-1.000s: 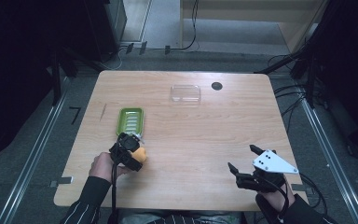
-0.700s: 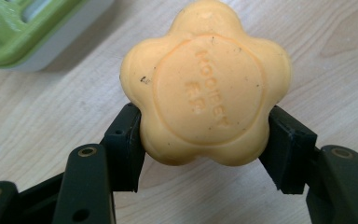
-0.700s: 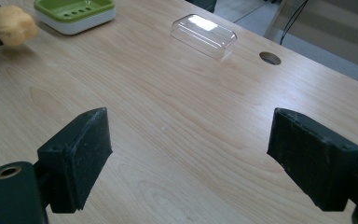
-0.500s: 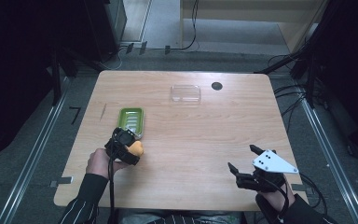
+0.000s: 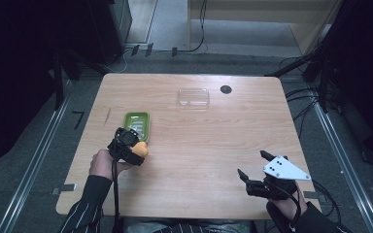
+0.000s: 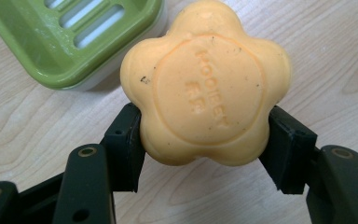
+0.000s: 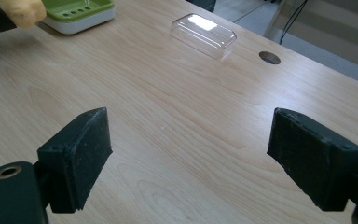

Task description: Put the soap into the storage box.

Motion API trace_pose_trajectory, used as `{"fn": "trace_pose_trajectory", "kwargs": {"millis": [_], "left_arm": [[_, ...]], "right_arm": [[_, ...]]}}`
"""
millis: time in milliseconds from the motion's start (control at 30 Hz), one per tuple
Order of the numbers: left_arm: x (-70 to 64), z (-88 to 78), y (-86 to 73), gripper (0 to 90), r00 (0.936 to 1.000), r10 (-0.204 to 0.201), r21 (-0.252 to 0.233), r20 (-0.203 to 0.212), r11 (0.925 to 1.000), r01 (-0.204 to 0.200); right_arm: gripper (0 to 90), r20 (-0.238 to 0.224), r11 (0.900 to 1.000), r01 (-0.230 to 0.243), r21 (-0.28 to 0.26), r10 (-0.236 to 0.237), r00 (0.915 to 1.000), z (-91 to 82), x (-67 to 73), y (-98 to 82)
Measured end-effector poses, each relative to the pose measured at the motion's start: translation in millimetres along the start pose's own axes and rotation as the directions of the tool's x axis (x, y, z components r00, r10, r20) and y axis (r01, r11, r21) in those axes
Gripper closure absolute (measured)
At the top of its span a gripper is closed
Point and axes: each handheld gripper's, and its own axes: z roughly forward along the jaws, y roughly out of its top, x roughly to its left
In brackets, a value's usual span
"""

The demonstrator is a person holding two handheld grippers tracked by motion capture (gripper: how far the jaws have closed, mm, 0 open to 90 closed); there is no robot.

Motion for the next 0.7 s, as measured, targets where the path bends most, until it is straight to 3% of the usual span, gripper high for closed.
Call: {"fn": "trace_pose_trajectory", "kwargs": {"millis": [700], "left_arm": [[20.7,-4.0,13.7,39.7,0.999,-0.043,-0.033,-0.015,0.9986,0.042]], "right_arm": [[13.6,-0.002,1.0,0.004,0.001,-0.004,1.0,1.1,0.1,0.6]]}}
